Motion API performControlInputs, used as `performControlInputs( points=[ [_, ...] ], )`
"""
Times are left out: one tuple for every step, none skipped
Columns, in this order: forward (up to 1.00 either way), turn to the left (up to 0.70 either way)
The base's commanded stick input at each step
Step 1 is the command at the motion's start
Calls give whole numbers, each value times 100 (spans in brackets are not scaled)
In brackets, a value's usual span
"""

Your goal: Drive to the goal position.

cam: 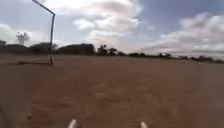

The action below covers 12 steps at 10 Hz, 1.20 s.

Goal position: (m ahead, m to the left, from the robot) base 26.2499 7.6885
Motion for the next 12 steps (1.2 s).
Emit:
performControlInputs(
  points=[
    [70, 0],
    [70, 0],
    [70, 0],
    [70, 18],
    [70, 27],
    [70, 27],
    [70, 27],
    [70, 27],
    [70, 27],
    [70, 0],
    [70, 0],
    [70, 0]
  ],
)
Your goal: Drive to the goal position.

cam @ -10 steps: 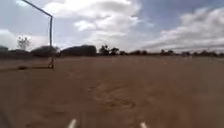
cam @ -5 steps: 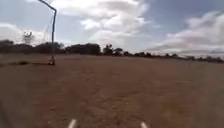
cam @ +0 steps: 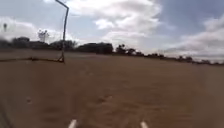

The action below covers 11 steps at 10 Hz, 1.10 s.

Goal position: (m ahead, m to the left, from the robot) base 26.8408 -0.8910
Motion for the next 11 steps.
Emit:
performControlInputs(
  points=[
    [70, 0],
    [70, 0],
    [70, 16],
    [70, 27],
    [70, 27],
    [70, 21],
    [70, 3],
    [70, 0],
    [70, 0],
    [70, 0],
    [70, 0]
  ],
)
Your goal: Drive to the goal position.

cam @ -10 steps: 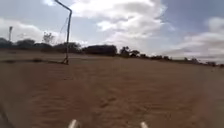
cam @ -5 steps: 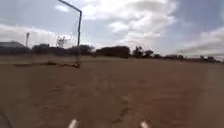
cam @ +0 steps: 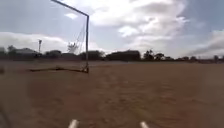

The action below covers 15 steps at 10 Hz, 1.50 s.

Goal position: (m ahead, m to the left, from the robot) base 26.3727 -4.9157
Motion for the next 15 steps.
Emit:
performControlInputs(
  points=[
    [70, 0],
    [70, 0],
    [70, 0],
    [70, 0],
    [70, -27],
    [70, -27],
    [70, -27],
    [70, -27],
    [70, -27],
    [70, -21],
    [70, 0],
    [70, 0],
    [70, -12],
    [70, -21],
    [70, 0]
  ],
)
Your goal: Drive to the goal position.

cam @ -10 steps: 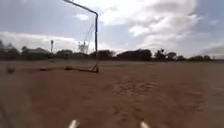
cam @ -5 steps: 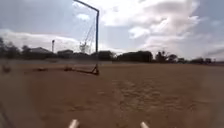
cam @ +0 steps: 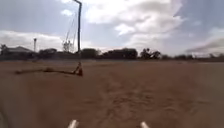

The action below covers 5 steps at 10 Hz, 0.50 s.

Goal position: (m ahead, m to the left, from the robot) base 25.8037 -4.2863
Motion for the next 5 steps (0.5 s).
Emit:
performControlInputs(
  points=[
    [70, 0],
    [70, 0],
    [70, 0],
    [70, 0],
    [70, 0]
  ],
)
